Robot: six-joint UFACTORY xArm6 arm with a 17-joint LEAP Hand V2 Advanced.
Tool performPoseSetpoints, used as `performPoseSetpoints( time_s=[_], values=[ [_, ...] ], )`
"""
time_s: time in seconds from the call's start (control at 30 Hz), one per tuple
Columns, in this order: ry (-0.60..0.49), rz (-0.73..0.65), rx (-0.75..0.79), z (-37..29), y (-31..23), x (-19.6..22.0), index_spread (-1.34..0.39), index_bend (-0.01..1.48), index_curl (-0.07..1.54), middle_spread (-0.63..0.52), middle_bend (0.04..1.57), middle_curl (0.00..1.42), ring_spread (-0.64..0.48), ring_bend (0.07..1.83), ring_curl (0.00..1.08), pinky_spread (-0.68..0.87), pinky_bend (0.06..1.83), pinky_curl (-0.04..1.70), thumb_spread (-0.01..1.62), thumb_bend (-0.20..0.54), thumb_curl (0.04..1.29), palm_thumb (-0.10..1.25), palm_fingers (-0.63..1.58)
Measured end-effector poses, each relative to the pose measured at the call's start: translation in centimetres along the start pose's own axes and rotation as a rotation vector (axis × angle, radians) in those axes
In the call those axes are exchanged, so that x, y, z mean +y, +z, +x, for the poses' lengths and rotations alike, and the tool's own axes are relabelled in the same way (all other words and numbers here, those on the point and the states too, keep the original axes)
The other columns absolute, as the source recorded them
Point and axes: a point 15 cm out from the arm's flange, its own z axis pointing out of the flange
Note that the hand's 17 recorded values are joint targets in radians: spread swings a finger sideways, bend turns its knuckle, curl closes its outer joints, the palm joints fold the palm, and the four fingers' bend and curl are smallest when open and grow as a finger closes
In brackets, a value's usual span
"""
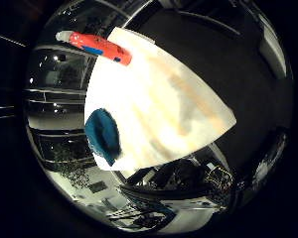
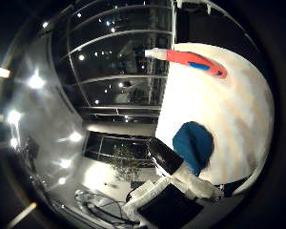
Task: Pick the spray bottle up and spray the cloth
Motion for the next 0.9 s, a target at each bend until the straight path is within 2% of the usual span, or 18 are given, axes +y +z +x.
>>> performPoseSetpoints(
  time_s=[0.37,0.9],
  values=[
    [-0.095,-0.041,-0.037,-2.5,4.0,-1.9,-0.12,0.15,0.27,0.18,0.27,0.37,0.2,0.48,0.28,0.4,0.55,0.27,1.08,-0.023,0.33,0.58,0.07],
    [-0.089,-0.048,-0.014,-1.3,6.4,-4.8,-0.12,0.15,0.27,0.18,0.25,0.37,0.21,0.48,0.28,0.4,0.52,0.28,1.08,-0.023,0.33,0.58,0.08]
  ],
)
